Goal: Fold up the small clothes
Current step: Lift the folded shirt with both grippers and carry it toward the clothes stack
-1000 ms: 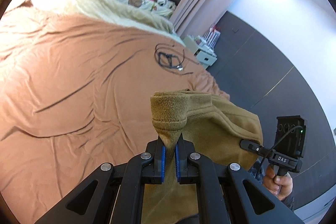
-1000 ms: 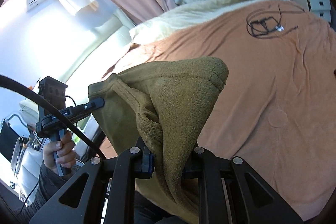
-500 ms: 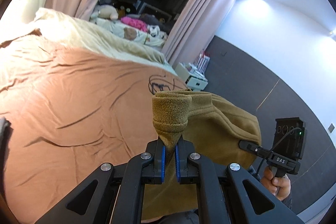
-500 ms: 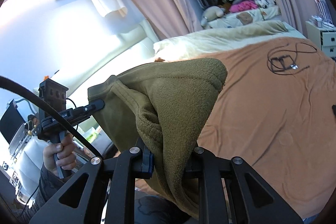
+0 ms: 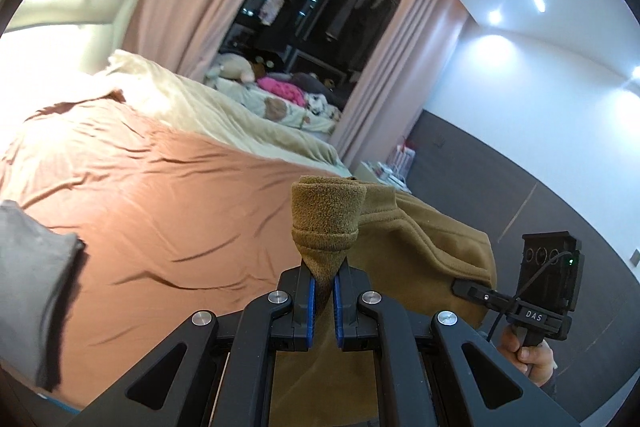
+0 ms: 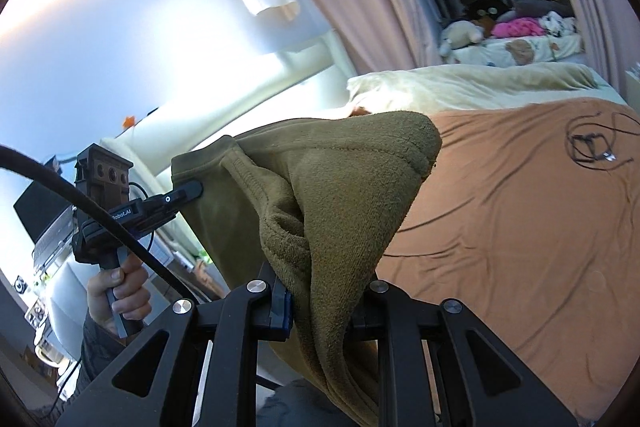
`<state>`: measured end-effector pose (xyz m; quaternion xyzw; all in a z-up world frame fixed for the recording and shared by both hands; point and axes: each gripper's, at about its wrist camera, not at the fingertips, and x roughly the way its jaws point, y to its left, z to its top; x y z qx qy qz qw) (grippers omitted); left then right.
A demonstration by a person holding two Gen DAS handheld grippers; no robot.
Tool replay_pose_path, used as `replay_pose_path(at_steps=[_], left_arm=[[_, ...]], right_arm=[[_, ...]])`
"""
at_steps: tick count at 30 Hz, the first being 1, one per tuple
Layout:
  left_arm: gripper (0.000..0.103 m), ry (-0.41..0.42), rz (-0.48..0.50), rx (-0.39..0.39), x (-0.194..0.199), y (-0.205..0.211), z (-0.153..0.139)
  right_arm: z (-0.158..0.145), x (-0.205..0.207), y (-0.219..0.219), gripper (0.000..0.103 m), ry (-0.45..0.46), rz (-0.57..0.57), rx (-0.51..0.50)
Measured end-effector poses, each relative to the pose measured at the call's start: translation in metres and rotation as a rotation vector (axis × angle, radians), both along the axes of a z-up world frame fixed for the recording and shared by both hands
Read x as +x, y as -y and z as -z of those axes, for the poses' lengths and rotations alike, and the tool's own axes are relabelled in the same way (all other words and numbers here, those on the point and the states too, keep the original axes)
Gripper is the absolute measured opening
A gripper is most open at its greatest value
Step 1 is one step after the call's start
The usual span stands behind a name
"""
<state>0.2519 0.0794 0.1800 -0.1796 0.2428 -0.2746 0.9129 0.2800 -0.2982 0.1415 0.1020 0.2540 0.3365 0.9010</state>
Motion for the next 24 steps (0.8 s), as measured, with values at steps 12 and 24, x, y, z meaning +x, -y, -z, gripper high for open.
replay_pose_path(at_steps=[12, 24], left_arm=[[0.007, 0.025, -0.162, 0.003, -0.010, -0.128, -0.009], [0.007, 0.048, -0.315, 0.124, -0.009, -0.257, -0.014]], right_arm=[[0.004, 0.057, -0.078, 0.014, 0.020, -0.172, -0.007], [0.030, 0.115, -0.166, 0.014, -0.001, -0.333, 0.043]])
